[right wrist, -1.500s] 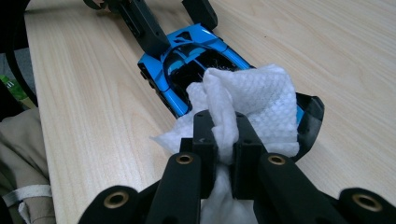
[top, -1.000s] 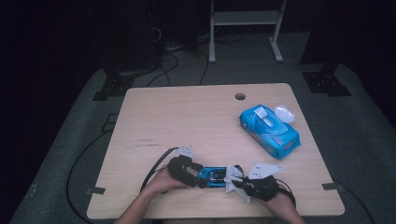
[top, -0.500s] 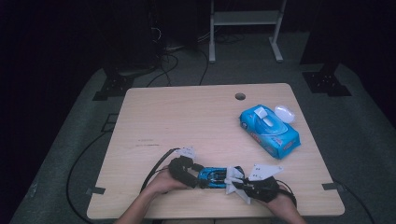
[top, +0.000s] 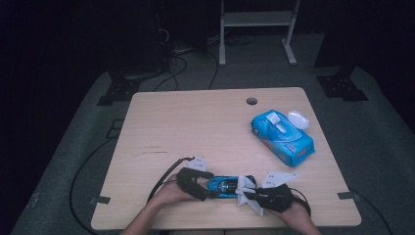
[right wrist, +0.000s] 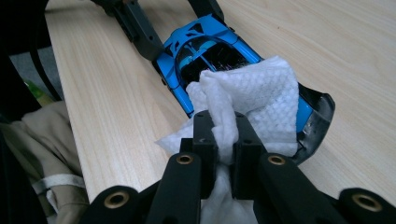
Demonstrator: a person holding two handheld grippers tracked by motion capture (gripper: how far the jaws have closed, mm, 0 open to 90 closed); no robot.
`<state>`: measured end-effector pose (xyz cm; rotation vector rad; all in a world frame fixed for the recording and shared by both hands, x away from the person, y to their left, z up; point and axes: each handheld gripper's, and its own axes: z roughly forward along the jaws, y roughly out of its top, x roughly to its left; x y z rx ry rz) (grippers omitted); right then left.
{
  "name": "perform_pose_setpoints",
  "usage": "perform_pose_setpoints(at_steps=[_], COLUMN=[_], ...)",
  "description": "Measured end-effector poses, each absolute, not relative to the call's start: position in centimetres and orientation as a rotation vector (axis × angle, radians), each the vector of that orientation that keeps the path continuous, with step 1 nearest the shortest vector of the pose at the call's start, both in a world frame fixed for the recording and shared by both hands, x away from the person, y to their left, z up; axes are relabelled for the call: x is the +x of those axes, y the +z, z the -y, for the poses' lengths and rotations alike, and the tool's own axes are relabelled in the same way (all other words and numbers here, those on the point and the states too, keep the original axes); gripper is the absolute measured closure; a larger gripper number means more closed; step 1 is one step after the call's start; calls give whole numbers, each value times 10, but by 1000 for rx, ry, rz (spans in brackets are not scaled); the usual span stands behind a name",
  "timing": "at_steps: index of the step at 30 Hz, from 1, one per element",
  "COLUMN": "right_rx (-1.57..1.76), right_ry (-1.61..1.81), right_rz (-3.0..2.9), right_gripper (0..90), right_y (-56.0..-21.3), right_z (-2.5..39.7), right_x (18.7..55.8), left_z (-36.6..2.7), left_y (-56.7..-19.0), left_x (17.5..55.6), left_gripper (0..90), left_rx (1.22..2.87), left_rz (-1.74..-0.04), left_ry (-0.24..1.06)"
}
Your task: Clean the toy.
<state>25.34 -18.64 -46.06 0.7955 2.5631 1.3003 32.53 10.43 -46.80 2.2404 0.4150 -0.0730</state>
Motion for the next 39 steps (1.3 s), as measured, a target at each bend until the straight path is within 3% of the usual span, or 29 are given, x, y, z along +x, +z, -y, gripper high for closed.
perform_pose_setpoints(at_steps=[16, 20, 26, 33, 39], right_rx=[684, 693, 686, 683, 726], right_ry=[1305, 1311, 1299, 1408, 1461], right_rz=[-2519, -2521, -2534, -2491, -2403], right_gripper=[830, 829, 826, 825, 824], right_y=[-466, -466, -465, -453, -434], right_z=[188, 189, 189, 192, 197], right_x=[237, 237, 236, 230, 242], left_z=[-102, -101, -105, -108, -105], left_y=[-474, -472, -469, -463, -460], left_x=[333, 329, 328, 324, 317], left_gripper=[275, 383, 448, 630, 643], left_rx=[2187, 2185, 2179, 2120, 2126], left_rz=[-485, -436, -383, -308, -221], left_ry=[-204, -199, -187, -165, -47])
